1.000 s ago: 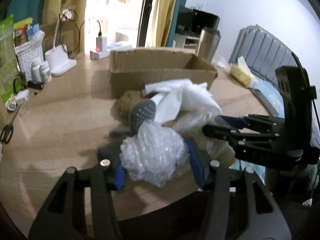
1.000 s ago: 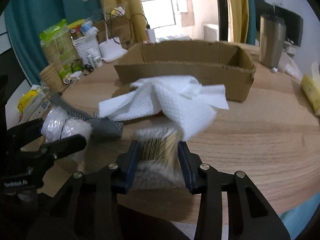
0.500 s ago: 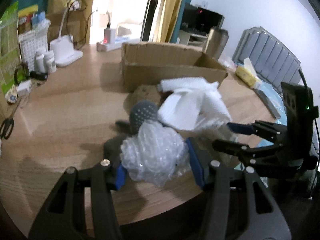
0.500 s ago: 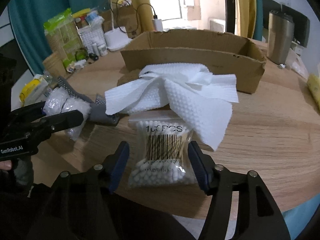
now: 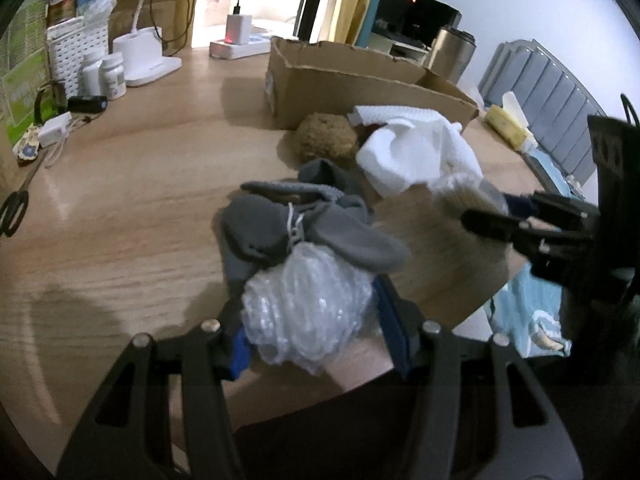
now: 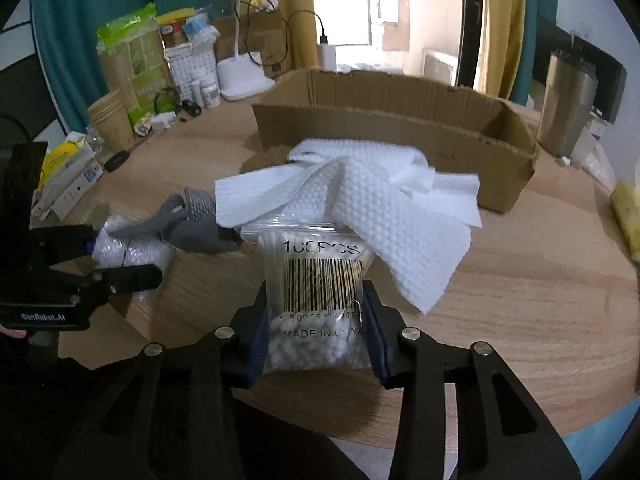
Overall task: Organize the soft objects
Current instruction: 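Lower the bubble wrap into the box with the left tool while the right tool drops the swab bag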
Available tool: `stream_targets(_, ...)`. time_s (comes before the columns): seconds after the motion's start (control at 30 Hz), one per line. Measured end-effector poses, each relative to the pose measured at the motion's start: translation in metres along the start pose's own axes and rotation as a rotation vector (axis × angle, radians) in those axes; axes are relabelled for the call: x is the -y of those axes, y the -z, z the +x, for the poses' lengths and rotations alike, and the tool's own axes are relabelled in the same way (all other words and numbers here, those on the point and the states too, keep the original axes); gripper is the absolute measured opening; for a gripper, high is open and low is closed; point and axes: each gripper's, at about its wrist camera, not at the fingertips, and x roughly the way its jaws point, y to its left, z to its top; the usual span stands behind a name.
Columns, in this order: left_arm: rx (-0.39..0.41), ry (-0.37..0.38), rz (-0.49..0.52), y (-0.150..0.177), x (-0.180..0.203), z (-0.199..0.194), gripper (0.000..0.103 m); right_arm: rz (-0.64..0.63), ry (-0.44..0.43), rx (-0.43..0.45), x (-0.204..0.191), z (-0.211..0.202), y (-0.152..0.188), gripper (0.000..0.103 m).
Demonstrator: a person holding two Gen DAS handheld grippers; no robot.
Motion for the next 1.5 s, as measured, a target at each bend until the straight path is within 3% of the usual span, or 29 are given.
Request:
stream_targets(0.13, 0.012, -0.007, 0.001, 0.002, -0.005, -0.012, 0.055, -0.008, -0.020, 0.035, -0.002, -0.013, -0.007, 0.043)
stream_targets(0.67, 0.213, -0.050, 0.011, -0.040, -0.007, -0.069, 0.055, 0.008, -0.005, 0.193, 0.009, -0.063, -0.029, 0.043)
stream_targets(0.97, 0.273, -0.043, 0.037, -0.074, 0.008, -0.068, 0.055, 0.050, 0.033, 0.253, 0.037, -0.083, -0.037, 0.043)
stream_targets(1.5, 0.324, -0.052, 0.087, -0.141, 0.047, -0.037, 0.055, 0.119, 0.025, 0.283, 0.109, -0.060, -0.062, 0.043)
